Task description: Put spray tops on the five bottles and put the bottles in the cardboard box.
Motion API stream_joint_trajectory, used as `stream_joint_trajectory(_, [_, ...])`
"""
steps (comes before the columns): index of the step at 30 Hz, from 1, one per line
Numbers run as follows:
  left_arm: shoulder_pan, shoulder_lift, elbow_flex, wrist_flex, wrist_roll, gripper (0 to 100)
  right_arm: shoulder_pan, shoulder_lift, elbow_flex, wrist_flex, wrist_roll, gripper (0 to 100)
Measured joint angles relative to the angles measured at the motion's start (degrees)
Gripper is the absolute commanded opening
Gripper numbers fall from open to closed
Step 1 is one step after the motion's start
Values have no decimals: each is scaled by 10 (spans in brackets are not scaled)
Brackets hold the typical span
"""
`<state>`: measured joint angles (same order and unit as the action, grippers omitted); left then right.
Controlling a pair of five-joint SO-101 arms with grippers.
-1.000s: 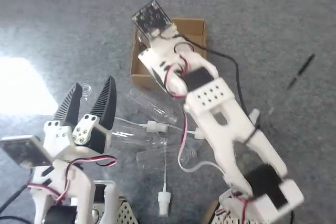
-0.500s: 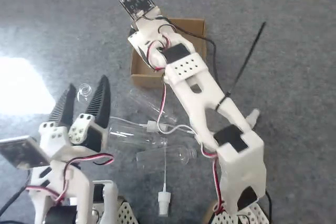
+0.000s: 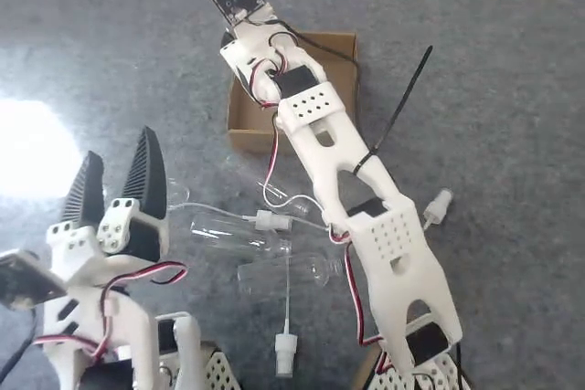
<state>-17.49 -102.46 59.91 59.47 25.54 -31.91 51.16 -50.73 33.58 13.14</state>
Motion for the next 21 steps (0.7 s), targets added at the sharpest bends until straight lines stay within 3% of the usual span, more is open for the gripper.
stream_joint_trajectory(15, [0, 0, 0, 0, 0, 239, 2, 248, -285, 1, 0, 133])
stream_joint_trajectory(21, [0, 0, 0, 0, 0, 239, 12, 292, -377, 79, 0, 134])
